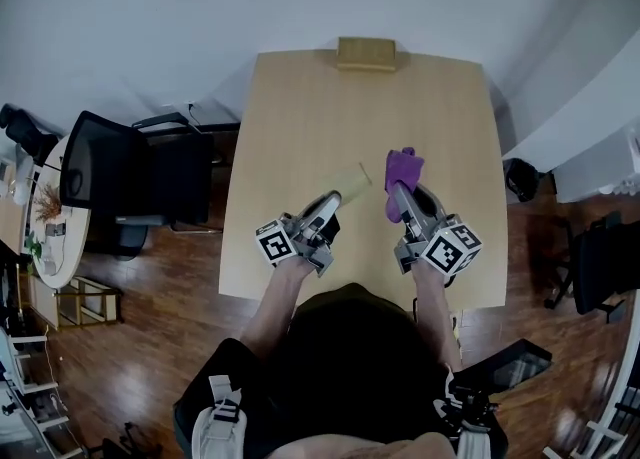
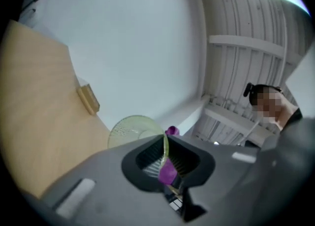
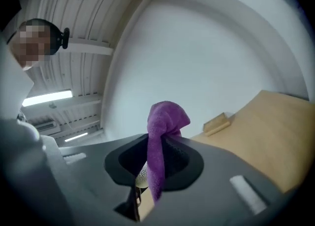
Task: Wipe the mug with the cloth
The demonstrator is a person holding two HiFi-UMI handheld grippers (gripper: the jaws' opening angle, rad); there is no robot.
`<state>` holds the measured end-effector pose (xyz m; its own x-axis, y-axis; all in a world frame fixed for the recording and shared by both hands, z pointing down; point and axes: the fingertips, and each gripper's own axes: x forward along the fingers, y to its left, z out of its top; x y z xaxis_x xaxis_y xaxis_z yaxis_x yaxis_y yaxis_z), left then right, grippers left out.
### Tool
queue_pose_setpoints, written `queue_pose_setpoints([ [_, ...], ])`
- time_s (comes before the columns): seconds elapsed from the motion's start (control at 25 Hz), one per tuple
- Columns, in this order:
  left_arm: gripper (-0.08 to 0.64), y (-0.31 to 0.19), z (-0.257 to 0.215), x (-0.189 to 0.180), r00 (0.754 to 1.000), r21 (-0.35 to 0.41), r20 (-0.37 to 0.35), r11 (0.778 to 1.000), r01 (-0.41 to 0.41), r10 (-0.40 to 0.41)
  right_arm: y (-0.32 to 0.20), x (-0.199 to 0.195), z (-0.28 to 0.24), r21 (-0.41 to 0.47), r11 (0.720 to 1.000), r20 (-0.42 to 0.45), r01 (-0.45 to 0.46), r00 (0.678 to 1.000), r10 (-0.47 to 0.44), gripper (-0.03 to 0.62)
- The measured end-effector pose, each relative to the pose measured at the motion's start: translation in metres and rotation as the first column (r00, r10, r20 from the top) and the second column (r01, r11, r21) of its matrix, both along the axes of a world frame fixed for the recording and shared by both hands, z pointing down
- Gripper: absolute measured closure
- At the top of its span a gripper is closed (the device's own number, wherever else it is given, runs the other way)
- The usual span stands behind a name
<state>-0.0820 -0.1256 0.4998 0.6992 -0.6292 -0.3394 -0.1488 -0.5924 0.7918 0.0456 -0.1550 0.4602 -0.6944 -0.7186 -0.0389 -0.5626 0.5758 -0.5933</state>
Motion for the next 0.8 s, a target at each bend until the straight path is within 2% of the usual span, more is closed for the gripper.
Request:
queue_pose_setpoints([
  [0.08, 0.517, 0.002, -0.007, 0.013, 0.999, 0.009, -0.006, 0.999, -0.032, 0.033, 0.005, -0.026, 0.009, 0.008, 0.998, -0.029, 0.070, 0.997, -0.069, 0.531],
  [0.16, 0.507, 0.004, -0.011, 0.023, 0.998, 0.019, 0.022, 0.999, -0.051, 0.050, 0.014, -0.051, 0.022, -0.007, 0.988, -0.036, 0.152, 0.988, -0.152, 0.531],
  [0.24, 0.505, 0.004, -0.010, 0.023, 0.997, 0.022, 0.053, 0.998, -0.054, 0.053, 0.029, -0.070, 0.029, -0.037, 0.967, -0.005, 0.252, 0.968, -0.252, 0.531],
  [0.36, 0.511, 0.001, -0.009, 0.017, 0.998, 0.012, 0.036, 0.998, -0.056, 0.055, 0.043, -0.087, 0.034, -0.106, 0.922, 0.092, 0.371, 0.927, -0.362, 0.532],
  [0.44, 0.509, -0.002, -0.007, 0.010, 0.999, -0.011, -0.036, 0.999, -0.038, 0.038, 0.049, -0.092, 0.040, -0.157, 0.882, 0.138, 0.445, 0.894, -0.426, 0.532],
  [0.52, 0.512, -0.007, -0.007, -0.003, 0.982, -0.055, -0.189, 0.998, -0.013, 0.002, 0.059, -0.096, 0.049, -0.193, 0.848, 0.135, 0.494, 0.869, -0.476, 0.532],
  [0.56, 0.514, -0.009, -0.009, -0.009, 0.965, -0.074, -0.260, 0.997, -0.004, -0.015, 0.060, -0.093, 0.052, -0.197, 0.854, 0.122, 0.481, 0.877, -0.465, 0.531],
  [0.64, 0.514, -0.011, -0.015, -0.019, 0.938, -0.088, -0.345, 0.996, 0.004, -0.034, 0.048, -0.072, 0.044, -0.156, 0.914, 0.139, 0.375, 0.924, -0.356, 0.531],
  [0.72, 0.515, -0.013, -0.022, -0.025, 0.921, -0.084, -0.387, 0.996, 0.005, -0.038, 0.022, -0.037, 0.018, -0.066, 0.977, 0.225, 0.204, 0.957, -0.184, 0.531],
  [0.8, 0.517, -0.012, -0.030, -0.025, 0.915, -0.072, -0.403, 0.997, -0.005, -0.025, 0.004, -0.015, -0.007, 0.009, 0.997, 0.278, 0.076, 0.958, -0.075, 0.531],
])
